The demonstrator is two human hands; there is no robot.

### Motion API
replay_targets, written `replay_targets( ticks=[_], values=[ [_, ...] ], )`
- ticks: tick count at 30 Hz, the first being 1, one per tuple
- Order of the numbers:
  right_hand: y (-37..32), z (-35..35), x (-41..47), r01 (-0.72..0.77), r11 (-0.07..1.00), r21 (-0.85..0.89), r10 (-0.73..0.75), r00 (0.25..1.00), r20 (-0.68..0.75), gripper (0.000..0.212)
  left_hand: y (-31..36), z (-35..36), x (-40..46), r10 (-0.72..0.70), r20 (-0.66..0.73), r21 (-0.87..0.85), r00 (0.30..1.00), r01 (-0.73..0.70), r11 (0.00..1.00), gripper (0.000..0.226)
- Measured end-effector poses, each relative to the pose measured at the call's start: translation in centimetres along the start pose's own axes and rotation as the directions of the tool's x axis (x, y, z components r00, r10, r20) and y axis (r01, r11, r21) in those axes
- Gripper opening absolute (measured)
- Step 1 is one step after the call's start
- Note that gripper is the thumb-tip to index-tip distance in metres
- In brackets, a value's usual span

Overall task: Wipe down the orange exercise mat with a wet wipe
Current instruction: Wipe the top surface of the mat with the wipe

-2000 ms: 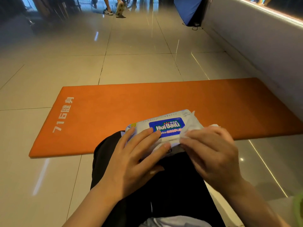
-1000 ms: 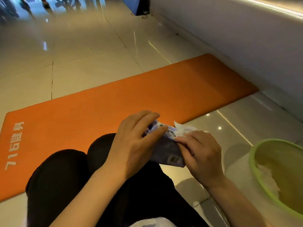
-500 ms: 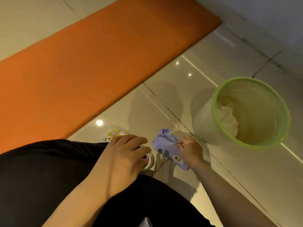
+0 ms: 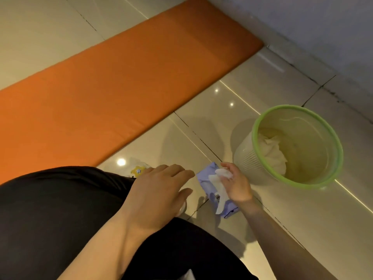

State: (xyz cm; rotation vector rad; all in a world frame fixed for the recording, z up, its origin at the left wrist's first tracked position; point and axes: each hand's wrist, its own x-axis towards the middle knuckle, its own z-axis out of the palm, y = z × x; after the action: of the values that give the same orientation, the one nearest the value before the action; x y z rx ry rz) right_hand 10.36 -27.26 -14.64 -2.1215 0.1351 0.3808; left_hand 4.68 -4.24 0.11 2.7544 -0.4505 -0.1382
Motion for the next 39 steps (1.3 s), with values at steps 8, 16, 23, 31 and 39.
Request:
replay_targets(
  ticks=[8,16,23,31,39],
  values=[
    [-15.9,-1.9,-4.8,0.314,0.89,0.331,-0.351,0.935,0.057,0.006,0.1,-3.8,-1.6,-0.325,-0.155,-0.444,0.933,0.228,0.867,0.053],
    [-28.5,-0.1,-9.5,0.578,0.689,0.437,-0.69,0.707,0.153,0.017,-2.0,-10.6,-6.4,-0.427,-0.293,-0.763,0.856,0.06,0.643,0.031],
    [-34.4,3.1,-13.4,0.634,0.602,0.485,-0.777,0.605,0.174,0.021,-3.7,-15.8,-15.3,-0.57,-0.494,-0.795,0.657,-0.077,0.602,0.025],
    [-37.9,5.5,-16.2,0.533,0.617,0.579,-0.746,0.631,0.215,0.017,-3.7,-17.3,-20.8,-0.746,-0.551,-0.829,0.374,-0.14,0.542,0.027],
    [-39.0,6.4,-15.0,0.439,0.658,0.612,-0.688,0.681,0.252,0.015,-4.6,-18.0,-21.8,-0.811,-0.508,-0.86,0.291,-0.229,0.456,0.013]
  ],
)
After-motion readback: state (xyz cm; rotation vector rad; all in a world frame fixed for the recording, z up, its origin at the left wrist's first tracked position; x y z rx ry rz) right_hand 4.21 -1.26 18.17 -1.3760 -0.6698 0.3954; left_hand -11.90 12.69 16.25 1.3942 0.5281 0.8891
